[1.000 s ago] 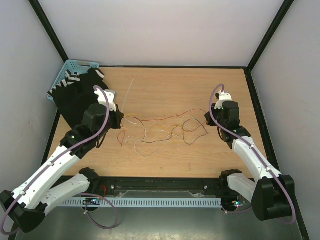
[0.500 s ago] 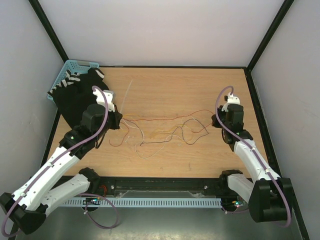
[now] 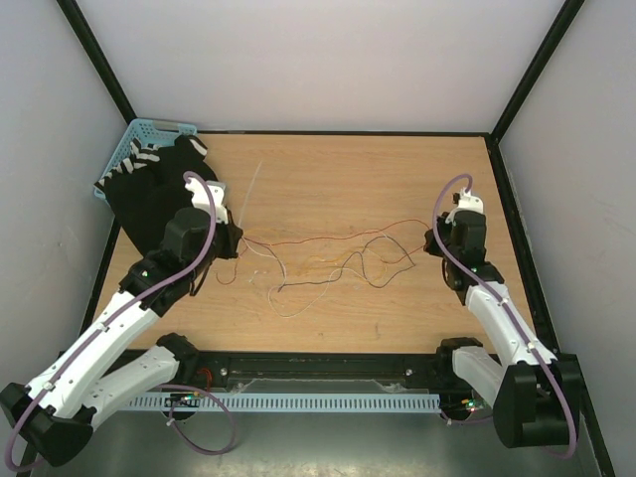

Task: Zip-tie the wires
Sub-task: Adjust the cable.

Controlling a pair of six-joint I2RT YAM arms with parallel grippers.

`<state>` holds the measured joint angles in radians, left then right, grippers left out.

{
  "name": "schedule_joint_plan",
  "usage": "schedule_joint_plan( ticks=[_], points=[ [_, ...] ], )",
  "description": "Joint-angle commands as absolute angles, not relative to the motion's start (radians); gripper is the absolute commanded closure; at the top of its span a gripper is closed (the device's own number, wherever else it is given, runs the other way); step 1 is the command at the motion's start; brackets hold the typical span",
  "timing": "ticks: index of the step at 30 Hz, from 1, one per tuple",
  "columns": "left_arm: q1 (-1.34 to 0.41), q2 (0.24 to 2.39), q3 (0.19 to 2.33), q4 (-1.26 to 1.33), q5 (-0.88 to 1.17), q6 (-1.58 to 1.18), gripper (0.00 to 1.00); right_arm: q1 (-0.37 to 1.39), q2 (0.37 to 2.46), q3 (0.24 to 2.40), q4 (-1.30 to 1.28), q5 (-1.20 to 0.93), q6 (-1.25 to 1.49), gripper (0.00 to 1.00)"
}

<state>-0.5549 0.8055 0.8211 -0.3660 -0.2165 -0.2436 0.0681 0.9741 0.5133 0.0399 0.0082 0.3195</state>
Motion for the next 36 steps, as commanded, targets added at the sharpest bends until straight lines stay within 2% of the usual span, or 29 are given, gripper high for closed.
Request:
schedule_joint_plan(
  ticks=[1,24,35,36],
  points=[
    [-0.545,0.803,0.806,-0.357,-0.217,-0.255,1.00,0.046,0.929,0.491,0.066,0.072,0.375,1.00],
    [-0.481,0.843,0.774,-0.345,-0.181,-0.271,1.00,-0.076,0.914,0.466,0.081,0.118,0.467,1.00],
    [-0.473,0.852,0.779,-0.335,-0.158,-0.272,1.00,-0.089,0.934,0.466,0.120,-0.030,0.429,1.00],
    [-0.473,0.853,0.779,-0.333,-0.154,-0.272,1.00,-0.089,0.939,0.465,0.133,-0.071,0.417,0.96]
  ],
)
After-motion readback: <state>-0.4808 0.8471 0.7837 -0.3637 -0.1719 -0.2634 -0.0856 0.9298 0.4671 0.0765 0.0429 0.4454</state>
